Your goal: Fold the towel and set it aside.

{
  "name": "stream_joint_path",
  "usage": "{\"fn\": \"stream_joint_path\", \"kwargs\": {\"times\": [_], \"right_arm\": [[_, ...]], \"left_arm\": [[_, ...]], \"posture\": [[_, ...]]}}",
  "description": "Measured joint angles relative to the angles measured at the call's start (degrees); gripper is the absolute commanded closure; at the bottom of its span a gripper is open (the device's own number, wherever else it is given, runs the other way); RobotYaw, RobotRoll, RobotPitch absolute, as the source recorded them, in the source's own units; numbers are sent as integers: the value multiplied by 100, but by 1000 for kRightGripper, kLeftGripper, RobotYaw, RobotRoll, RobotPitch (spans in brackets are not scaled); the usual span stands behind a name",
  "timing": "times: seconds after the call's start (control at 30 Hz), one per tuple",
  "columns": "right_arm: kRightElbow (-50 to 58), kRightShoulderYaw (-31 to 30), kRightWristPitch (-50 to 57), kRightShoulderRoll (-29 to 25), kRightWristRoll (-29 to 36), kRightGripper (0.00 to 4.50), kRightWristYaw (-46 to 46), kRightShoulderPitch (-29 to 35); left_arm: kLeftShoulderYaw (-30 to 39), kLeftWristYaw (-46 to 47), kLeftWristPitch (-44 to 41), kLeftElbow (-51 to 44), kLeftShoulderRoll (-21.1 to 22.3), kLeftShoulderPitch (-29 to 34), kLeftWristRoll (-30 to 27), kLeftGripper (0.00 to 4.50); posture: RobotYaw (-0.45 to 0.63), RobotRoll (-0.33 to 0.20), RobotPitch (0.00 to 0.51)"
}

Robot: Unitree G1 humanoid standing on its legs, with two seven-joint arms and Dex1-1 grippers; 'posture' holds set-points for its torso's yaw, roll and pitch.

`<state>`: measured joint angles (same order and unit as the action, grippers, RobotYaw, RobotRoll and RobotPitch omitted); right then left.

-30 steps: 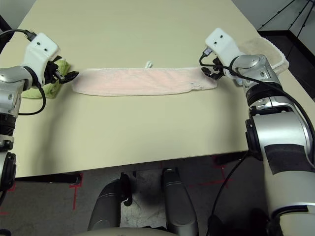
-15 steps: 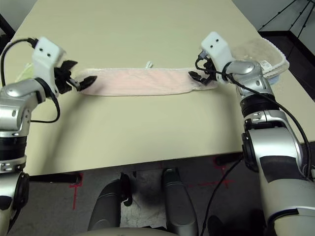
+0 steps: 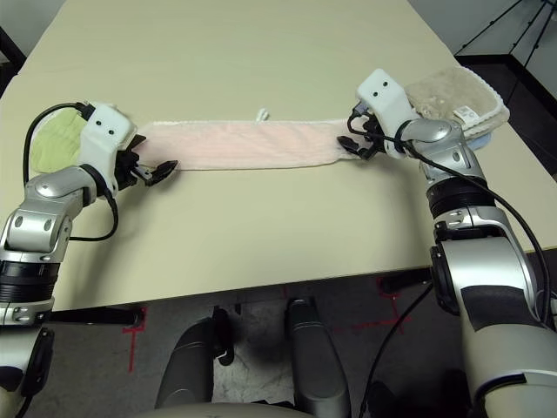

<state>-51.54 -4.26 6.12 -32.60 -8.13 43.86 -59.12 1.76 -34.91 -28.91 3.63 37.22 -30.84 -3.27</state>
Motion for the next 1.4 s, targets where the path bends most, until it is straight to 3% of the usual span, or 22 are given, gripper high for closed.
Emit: {"fn": "stream_joint_path", "kwargs": {"times": [0.33, 0.73, 1.03, 1.2, 1.4], "right_arm": [[54, 0, -3, 2, -1, 0, -111, -1], [63, 0, -21, 2, -16, 0, -212, -5], [97, 32, 20, 64, 33, 0, -375, -22], [776, 378, 617, 66, 431, 0, -429, 2], [2036, 1048, 2133, 81, 1137, 0, -675, 412]], "left_arm": [[-69, -68, -56, 170, 8, 26, 5, 9], [-23, -475, -628, -457, 460, 534, -129, 9], [185, -408, -746, -535, 516, 651, -226, 9], [554, -114, -879, -614, 245, 575, -421, 9], [676, 148, -918, -940, 160, 408, -516, 9]], "posture": [[-141, 0, 225], [-136, 0, 228], [-127, 0, 231], [-134, 0, 231], [-148, 0, 233]]}}
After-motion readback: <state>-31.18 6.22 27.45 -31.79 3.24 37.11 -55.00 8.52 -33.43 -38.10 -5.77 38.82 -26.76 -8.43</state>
